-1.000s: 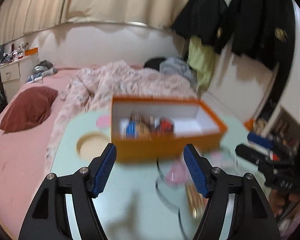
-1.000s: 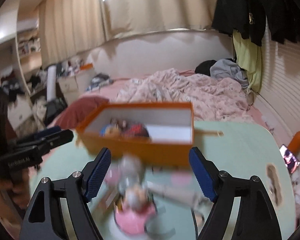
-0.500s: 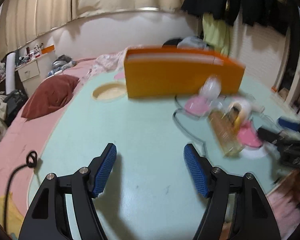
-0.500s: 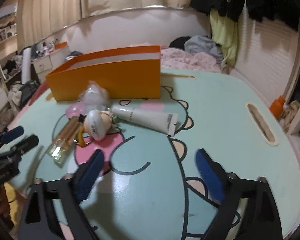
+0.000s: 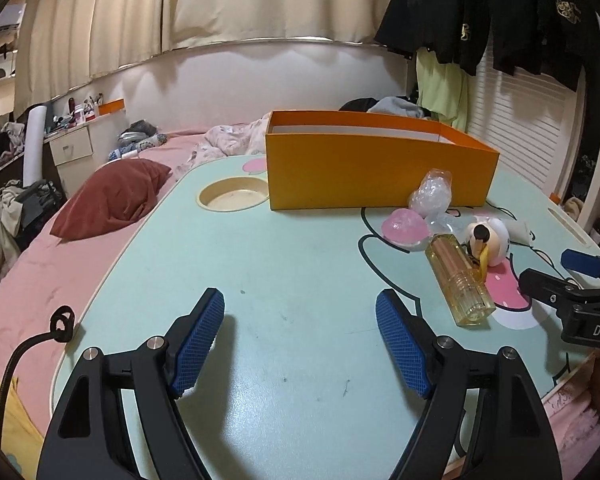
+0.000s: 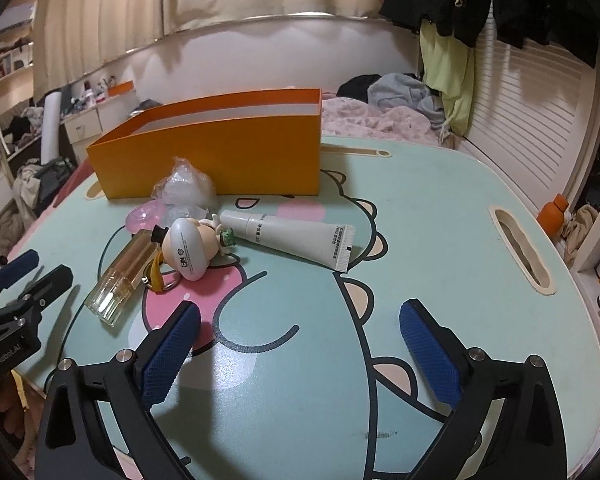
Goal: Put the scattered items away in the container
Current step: 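Withdraw both grippers from the orange box back over the table, then grasp the gold glass perfume bottle with the left gripper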
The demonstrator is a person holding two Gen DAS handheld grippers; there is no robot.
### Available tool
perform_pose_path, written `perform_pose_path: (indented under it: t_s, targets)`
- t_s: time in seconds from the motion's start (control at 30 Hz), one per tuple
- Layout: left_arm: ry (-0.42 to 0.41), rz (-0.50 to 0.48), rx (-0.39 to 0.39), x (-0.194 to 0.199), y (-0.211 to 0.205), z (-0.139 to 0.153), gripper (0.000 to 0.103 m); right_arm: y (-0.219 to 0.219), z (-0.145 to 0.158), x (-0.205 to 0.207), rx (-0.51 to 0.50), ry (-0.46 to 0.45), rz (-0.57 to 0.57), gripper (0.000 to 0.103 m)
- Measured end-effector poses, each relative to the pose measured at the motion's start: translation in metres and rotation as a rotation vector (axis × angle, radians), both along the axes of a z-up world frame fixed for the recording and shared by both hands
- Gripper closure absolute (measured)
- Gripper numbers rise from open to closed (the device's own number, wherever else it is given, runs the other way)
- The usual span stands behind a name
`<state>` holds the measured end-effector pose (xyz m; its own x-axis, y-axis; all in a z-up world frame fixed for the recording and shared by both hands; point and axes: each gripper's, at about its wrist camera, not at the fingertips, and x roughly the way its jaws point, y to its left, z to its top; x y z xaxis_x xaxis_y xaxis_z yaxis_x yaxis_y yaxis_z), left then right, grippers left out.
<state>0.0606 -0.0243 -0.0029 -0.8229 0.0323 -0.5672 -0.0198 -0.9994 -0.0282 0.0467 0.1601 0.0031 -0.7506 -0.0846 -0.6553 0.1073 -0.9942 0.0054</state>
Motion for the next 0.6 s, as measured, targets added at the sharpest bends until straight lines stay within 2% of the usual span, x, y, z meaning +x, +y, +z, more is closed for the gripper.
perform_pose_path:
  t_s: [0.1,0.13,0.27,0.4,0.5,0.6]
  targets:
    - [0.037,0.033,0.049,0.003,-0.006,0.002,0.025,0.001,0.001,0.0,-0.013,0.006,-0.002,0.003]
    - [0.034,0.021,0.062,0.003,-0.006,0.003,0.025,0.001,0.001,0.0,-0.019,0.008,0.0,0.003]
    - [0.028,-0.09,0.078,0.002,0.011,0.014,0.037,0.005,0.002,0.002,-0.052,0.022,0.0,0.003]
    - [-0.009,-0.209,0.038,-0.01,0.043,0.021,0.038,0.02,0.004,0.009,-0.151,0.06,-0.028,0.003]
    - [-0.043,-0.248,-0.005,-0.021,0.063,0.024,0.044,0.027,0.006,0.011,-0.185,0.069,-0.038,0.003]
    - [-0.06,-0.26,-0.045,-0.03,0.075,0.028,0.044,0.033,0.008,0.012,-0.208,0.075,-0.05,0.003]
